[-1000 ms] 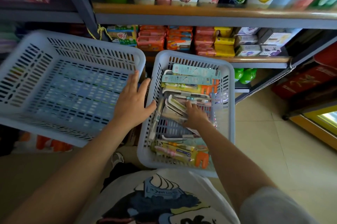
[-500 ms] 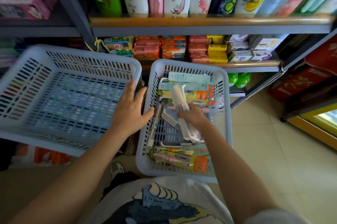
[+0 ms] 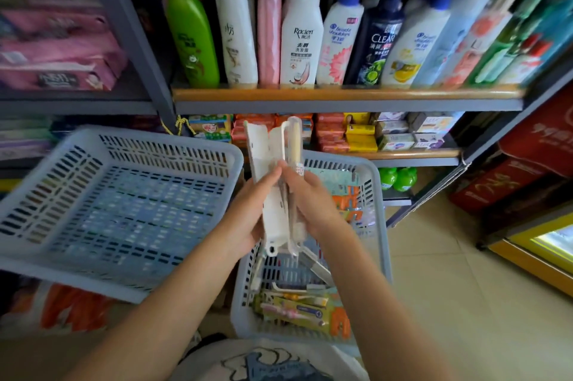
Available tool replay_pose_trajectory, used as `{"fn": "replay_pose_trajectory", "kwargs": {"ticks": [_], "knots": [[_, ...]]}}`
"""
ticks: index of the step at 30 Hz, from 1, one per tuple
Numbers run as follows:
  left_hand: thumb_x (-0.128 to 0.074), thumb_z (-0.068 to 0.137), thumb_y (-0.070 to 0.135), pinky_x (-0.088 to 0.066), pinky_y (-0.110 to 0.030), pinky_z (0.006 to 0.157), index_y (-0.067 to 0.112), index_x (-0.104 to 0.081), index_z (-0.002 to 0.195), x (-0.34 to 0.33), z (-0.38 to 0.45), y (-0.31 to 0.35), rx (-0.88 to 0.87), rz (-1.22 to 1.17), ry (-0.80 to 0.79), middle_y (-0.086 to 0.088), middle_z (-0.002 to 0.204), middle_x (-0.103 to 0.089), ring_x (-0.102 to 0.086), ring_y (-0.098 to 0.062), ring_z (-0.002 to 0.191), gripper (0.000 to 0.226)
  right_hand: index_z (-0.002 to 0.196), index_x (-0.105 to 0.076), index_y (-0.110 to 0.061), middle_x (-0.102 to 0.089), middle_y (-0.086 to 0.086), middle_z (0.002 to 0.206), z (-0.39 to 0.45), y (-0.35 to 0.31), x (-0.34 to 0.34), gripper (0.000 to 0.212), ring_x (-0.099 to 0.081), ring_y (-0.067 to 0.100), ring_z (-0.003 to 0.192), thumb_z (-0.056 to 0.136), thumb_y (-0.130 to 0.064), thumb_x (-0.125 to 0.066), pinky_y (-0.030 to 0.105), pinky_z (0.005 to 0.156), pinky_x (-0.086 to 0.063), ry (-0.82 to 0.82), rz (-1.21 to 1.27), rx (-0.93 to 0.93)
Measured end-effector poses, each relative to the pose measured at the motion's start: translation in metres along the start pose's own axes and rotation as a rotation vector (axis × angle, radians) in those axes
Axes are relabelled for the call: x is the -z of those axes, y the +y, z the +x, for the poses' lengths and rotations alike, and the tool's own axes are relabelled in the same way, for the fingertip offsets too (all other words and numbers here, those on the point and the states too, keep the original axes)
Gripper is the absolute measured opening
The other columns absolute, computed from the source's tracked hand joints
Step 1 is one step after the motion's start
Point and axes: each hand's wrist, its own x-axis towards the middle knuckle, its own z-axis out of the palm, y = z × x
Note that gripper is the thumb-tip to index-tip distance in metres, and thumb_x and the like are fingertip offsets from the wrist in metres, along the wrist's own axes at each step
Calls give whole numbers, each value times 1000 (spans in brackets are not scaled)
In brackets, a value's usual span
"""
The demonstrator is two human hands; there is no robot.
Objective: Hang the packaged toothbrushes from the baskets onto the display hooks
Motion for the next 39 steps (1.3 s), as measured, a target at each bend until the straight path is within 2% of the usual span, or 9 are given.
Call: {"fn": "replay_pose_trajectory", "kwargs": {"ticks": [4, 14, 17, 20, 23, 29, 32, 34, 39], "knots": [[-59, 98, 19, -58, -33, 70, 20, -67, 123, 11, -2, 4, 3, -82, 37, -6, 98, -78, -75, -20, 88, 26, 90, -71, -20, -74, -8, 80, -1, -7, -11, 29, -69, -2, 65, 101, -41, -56, 9, 54, -49, 78, -100, 39], [-60, 93, 1, -60, -33, 60, 9, -66, 110, 90, -12, 49, -61, -1, 83, -12, 86, -72, -72, -22, 71, 20, 91, -66, -22, -65, -10, 80, 16, -41, -82, 22, -65, 6, 74, 101, -38, -54, 23, 66, -48, 91, -207, 77], [-63, 92, 3, -61, -32, 61, 7, -65, 104, 135, -17, 73, -29, -135, 117, -15, 82, -69, -70, -23, 67, 13, 93, -55, -14, -52, -6, 68, 26, -52, -115, 24, -49, 4, 56, 100, -37, -56, 24, 59, -38, 174, -197, 127], [-70, 72, 9, -57, -31, 55, 7, -65, 115, 184, -27, 100, -33, -231, 102, -14, 78, -69, -68, -26, 65, 43, 91, -54, -11, -54, 2, 63, 35, -61, -165, 38, -45, 3, 44, 103, -47, -49, 15, 49, -40, 168, -213, 194], [-63, 84, 3, -54, -31, 55, 6, -62, 112, 231, -39, 127, -59, -285, 74, -12, 77, -68, -65, -25, 65, 28, 104, -59, -12, -62, 5, 81, 50, -66, -223, 46, -55, 5, 62, 106, -52, -36, 21, 58, -42, 165, -229, 172], [-61, 79, 3, -48, -37, 72, 5, -74, 88, 322, -59, 182, -144, -364, 147, -13, 77, -69, -64, -24, 67, 16, 87, -66, -7, -64, 8, 65, 71, -83, -325, 23, -62, 21, 58, 103, -21, -56, 30, 55, -53, 107, 392, 150], [-64, 70, 7, -47, -37, 75, 13, -81, 76, 356, -64, 207, -205, -391, 122, -11, 79, -68, -63, -23, 70, 19, 108, -61, 3, -74, 17, 94, 77, -90, -364, 18, -77, 24, 80, 102, -13, -55, 27, 64, -60, 6, 603, 205], [-63, 80, 7, -46, -38, 78, 13, -81, 76, 369, -64, 224, -223, -377, 108, -11, 78, -68, -63, -23, 70, 19, 119, -58, 2, -71, 19, 109, 80, -90, -388, 21, -76, 29, 94, 101, -9, -56, 27, 69, -60, -41, 657, 229], [-65, 88, 15, -50, -37, 78, 8, -67, 97, 375, -58, 267, -333, -384, 125, -10, 86, -68, -63, -23, 81, 12, 103, -69, -1, -76, 11, 92, 78, -97, -432, 24, -76, 21, 85, 83, -15, -69, 25, 68, -59, -66, 578, 271]]}}
